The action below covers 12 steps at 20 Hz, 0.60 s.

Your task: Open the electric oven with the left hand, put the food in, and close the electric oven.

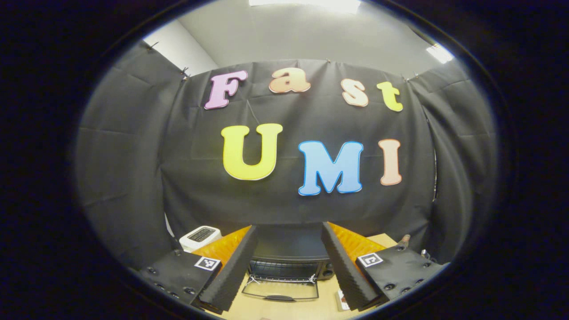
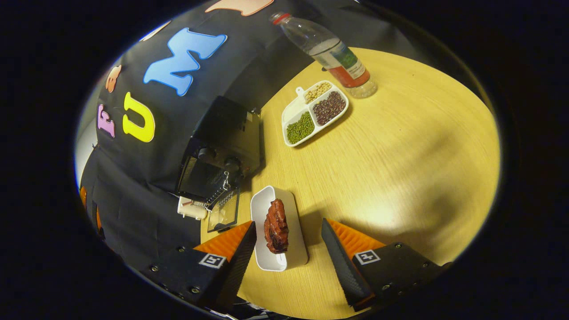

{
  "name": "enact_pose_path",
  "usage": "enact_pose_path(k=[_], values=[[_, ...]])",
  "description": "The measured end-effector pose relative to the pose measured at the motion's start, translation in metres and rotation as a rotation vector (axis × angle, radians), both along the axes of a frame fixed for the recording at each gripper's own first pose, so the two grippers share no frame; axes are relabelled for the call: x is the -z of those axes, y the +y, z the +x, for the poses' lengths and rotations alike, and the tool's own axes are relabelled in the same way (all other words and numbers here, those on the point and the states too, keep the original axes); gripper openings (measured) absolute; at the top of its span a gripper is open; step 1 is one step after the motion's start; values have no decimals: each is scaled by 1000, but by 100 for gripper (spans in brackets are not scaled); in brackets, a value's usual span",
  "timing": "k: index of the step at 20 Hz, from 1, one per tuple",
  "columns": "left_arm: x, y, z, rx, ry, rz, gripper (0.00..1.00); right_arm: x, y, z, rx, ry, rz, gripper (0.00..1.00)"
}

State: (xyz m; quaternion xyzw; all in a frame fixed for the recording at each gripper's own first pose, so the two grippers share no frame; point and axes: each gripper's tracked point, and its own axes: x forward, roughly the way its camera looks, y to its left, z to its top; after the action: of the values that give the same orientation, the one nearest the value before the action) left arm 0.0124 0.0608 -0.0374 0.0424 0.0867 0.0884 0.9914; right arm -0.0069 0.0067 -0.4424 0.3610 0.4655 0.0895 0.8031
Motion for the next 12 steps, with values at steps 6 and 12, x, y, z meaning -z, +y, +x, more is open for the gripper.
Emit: enact_pose_path(k=[6,12], values=[[-2,23,-33,-82,8,15,100,-3,16,2,2,-4,85,27],[-3,35,-30,-76,4,-26,100,-19,14,2,40,6,127,13]])
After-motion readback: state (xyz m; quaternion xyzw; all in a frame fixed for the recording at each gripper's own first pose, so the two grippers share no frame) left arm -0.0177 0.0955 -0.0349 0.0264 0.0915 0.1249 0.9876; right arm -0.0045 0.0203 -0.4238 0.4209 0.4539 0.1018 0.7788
